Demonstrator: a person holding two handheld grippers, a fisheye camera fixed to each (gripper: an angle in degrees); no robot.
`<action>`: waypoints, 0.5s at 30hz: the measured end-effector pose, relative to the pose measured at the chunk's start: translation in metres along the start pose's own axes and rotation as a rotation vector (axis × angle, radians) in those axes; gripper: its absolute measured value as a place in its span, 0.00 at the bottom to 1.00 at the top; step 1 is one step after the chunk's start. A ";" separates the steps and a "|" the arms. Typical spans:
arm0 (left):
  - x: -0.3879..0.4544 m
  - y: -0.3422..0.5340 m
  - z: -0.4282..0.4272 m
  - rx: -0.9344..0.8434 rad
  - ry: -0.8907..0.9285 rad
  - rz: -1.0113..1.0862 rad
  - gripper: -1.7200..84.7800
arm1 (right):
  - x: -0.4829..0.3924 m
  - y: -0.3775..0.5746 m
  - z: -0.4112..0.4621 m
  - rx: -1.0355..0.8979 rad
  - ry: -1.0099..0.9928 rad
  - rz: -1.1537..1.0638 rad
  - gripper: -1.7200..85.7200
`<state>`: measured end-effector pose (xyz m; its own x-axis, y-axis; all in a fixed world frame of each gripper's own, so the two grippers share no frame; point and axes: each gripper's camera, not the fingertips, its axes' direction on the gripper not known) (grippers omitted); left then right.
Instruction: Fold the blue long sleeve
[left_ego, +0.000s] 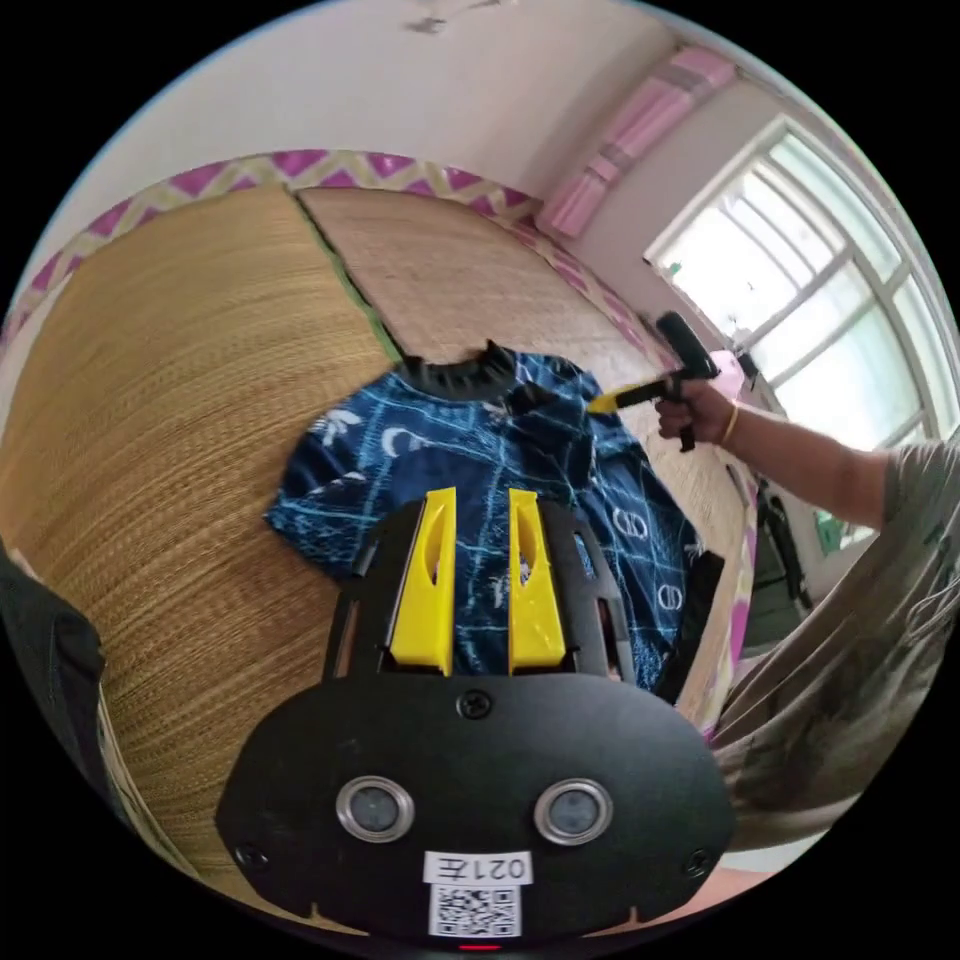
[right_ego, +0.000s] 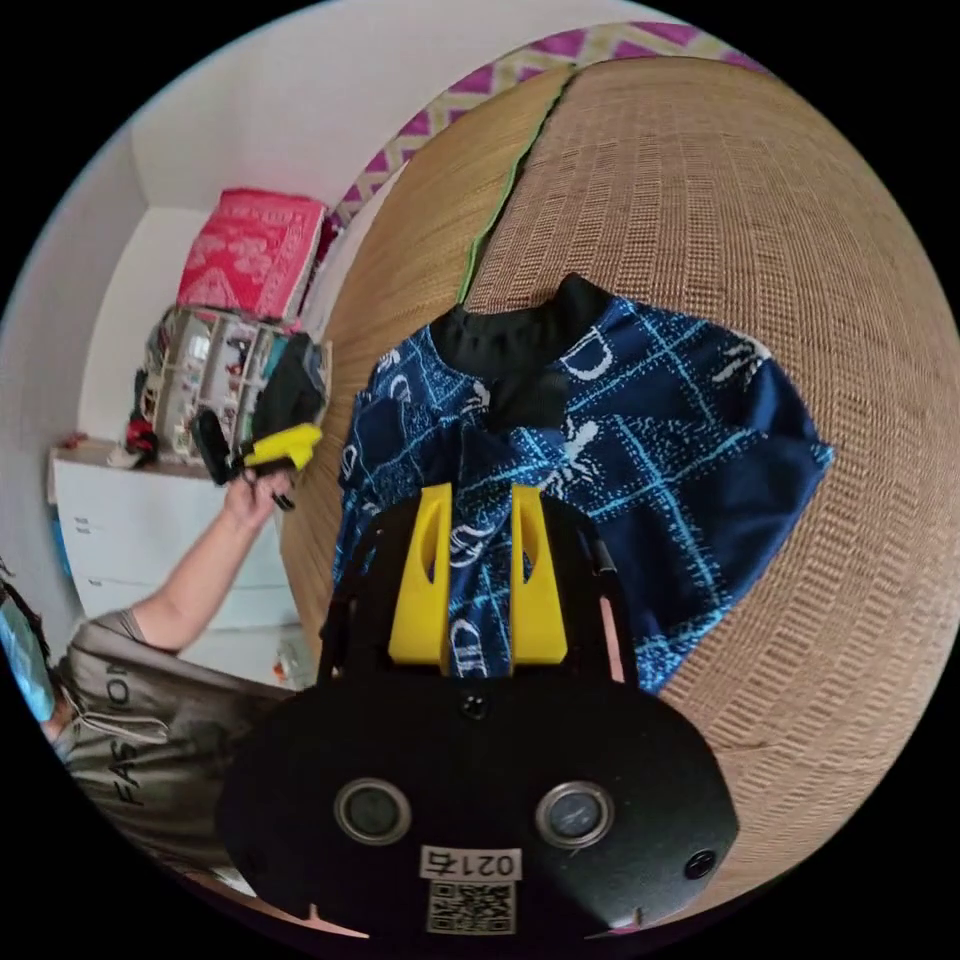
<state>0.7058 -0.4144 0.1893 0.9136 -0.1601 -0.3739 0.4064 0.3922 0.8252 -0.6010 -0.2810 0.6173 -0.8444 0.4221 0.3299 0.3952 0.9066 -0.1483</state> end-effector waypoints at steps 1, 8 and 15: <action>0.030 -0.005 0.012 -0.003 -0.025 0.060 0.12 | 0.004 0.002 0.000 0.011 -0.013 0.023 0.11; 0.143 -0.057 0.076 -0.005 -0.189 0.210 0.19 | 0.046 0.031 -0.007 0.196 -0.289 0.306 0.02; 0.175 -0.087 0.103 -0.059 -0.247 0.258 0.22 | 0.002 0.034 -0.029 0.181 -0.356 0.180 0.01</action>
<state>0.8319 -0.5703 0.0956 0.9648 -0.2604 -0.0374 0.1675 0.4984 0.8506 -0.5792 -0.2498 0.6398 -0.8526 0.5199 -0.0536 0.5043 0.7914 -0.3454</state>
